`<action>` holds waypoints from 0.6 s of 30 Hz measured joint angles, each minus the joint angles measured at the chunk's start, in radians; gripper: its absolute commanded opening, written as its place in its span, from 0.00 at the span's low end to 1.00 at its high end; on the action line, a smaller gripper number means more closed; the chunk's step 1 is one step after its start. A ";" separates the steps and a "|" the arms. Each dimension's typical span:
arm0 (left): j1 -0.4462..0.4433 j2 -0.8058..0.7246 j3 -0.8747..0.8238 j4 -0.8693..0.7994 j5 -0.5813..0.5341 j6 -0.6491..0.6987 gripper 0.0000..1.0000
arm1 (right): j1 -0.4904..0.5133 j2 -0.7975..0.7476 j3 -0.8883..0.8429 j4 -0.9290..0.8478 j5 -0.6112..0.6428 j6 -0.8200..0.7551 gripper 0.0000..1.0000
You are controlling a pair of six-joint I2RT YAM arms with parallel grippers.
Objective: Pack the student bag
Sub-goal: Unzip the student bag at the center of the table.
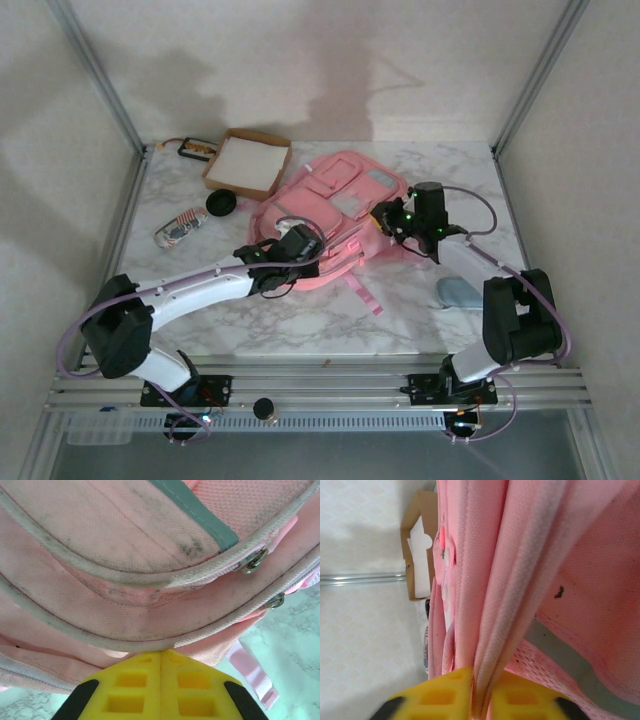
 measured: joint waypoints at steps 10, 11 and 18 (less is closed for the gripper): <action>-0.021 0.049 0.002 0.101 0.074 0.014 0.10 | 0.033 -0.138 -0.088 -0.087 0.043 -0.083 0.64; -0.022 0.052 0.002 0.111 0.076 0.014 0.13 | 0.045 -0.152 -0.093 -0.101 0.051 -0.092 0.66; -0.050 0.101 0.024 0.137 0.055 0.023 0.15 | 0.172 -0.216 -0.147 -0.146 0.080 -0.094 0.55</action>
